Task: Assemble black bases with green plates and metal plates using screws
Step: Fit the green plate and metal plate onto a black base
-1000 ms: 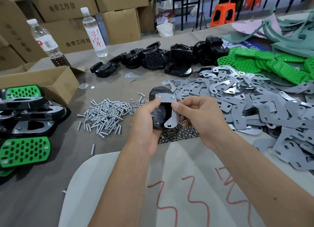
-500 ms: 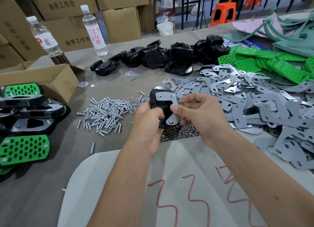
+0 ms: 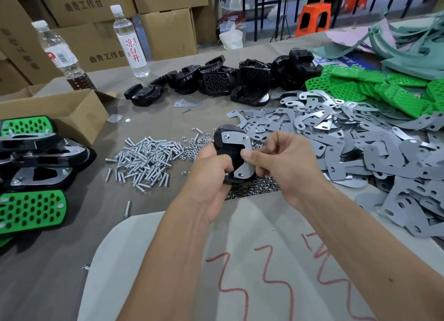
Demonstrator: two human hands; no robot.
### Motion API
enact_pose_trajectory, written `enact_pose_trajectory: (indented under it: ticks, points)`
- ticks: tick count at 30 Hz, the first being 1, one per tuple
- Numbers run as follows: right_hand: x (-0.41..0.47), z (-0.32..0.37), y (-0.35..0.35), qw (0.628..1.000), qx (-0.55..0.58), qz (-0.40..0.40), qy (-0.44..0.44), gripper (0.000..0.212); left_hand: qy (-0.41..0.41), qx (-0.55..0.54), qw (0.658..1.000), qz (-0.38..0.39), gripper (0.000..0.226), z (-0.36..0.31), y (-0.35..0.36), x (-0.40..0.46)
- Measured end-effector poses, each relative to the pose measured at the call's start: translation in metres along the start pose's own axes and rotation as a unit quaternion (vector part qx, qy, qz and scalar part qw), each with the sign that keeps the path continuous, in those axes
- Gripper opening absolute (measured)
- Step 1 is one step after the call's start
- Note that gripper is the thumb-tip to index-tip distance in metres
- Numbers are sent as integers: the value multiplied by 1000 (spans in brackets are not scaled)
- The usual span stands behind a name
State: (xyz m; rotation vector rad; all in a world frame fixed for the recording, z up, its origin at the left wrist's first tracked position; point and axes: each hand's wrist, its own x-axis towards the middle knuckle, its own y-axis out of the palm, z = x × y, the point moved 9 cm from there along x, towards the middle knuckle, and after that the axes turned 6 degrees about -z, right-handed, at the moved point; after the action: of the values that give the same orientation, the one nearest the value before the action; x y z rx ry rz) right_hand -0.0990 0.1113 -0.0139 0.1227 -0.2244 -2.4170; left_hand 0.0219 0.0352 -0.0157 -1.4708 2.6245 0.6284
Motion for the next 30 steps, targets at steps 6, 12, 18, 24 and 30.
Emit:
enact_pose_trajectory:
  ticks: [6, 12, 18, 24, 30]
  points:
    - [1, 0, 1, 1000, -2, 13, 1, 52, -18, -9, 999, 25, 57, -3, 1, -2]
    - [6, 8, -3, 1000, 8, 23, -15, 47, 31, 213, 976, -27, 34, -8, -14, -1]
    - [5, 7, 0, 999, -13, 41, -28, 49, 32, 249, 968, -8, 36, -13, -15, 0]
    - [7, 4, 1, 996, -44, 60, -40, 52, -4, 266, 964, 23, 28, -9, -19, 0]
    - [8, 3, 3, 992, -73, 81, -55, 49, -17, 243, 970, 30, 26, -7, -22, -2]
